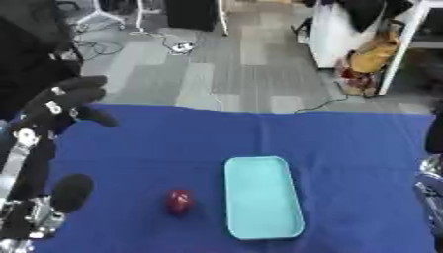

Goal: Pick up objects on the table and place them in the box.

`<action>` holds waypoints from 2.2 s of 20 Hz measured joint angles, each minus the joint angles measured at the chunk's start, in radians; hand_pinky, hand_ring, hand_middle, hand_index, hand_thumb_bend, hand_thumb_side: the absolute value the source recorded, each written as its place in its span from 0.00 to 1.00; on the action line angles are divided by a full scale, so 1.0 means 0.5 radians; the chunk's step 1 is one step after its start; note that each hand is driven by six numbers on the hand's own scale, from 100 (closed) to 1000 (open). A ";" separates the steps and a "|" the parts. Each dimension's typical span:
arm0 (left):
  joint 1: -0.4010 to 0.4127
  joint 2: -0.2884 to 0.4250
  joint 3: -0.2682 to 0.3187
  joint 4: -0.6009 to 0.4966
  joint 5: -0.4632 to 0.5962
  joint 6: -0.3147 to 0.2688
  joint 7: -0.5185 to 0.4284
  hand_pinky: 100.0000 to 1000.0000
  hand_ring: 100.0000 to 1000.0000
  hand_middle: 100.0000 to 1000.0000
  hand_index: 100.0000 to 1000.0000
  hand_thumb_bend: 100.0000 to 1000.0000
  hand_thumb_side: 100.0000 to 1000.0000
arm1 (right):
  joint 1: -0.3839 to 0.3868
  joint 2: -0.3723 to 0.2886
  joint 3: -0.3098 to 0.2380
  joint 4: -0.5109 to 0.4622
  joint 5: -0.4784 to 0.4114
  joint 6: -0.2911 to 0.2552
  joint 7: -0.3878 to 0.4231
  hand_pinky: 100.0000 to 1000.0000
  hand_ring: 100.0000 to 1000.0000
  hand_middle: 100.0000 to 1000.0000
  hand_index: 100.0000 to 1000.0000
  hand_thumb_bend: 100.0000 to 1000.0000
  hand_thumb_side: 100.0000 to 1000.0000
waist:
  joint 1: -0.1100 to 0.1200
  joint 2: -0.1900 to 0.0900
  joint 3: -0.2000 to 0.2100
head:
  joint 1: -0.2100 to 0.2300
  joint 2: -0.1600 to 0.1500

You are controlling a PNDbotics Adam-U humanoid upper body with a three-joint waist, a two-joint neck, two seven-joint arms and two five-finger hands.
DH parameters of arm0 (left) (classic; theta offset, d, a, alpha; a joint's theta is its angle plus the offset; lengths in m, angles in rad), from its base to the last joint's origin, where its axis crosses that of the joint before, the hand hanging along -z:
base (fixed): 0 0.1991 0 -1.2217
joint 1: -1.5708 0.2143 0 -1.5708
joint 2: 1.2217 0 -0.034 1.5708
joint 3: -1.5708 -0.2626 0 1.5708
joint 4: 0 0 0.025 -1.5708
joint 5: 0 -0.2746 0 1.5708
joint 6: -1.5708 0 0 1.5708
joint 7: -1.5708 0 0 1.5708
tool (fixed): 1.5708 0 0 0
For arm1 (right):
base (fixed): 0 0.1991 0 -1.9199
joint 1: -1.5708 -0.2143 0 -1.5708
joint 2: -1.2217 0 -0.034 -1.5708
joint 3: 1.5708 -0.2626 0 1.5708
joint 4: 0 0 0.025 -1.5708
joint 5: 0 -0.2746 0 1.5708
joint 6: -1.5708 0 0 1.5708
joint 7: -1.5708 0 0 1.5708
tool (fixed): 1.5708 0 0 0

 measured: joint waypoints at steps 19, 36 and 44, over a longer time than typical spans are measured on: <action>-0.496 0.540 -0.149 0.128 -0.335 0.321 -1.550 0.00 0.31 0.66 0.83 0.54 0.59 | 0.001 0.000 -0.002 0.000 -0.001 0.092 -0.047 0.28 0.40 0.47 0.60 0.00 1.00 | 0.041 -0.011 -0.045 | 0.035 0.006; -0.999 0.567 -0.422 0.620 -0.540 0.279 -1.919 0.00 0.41 0.68 0.72 0.48 0.57 | 0.002 0.000 0.013 0.000 -0.017 0.165 0.004 0.28 0.40 0.47 0.60 0.00 1.00 | 0.064 -0.024 -0.078 | 0.108 0.012; -1.033 0.476 -0.481 0.875 -0.451 0.263 -1.911 0.00 0.57 0.78 0.72 0.55 0.48 | 0.000 0.000 0.018 0.000 -0.031 0.179 0.011 0.28 0.40 0.47 0.60 0.00 1.00 | 0.067 -0.024 -0.094 | 0.111 0.009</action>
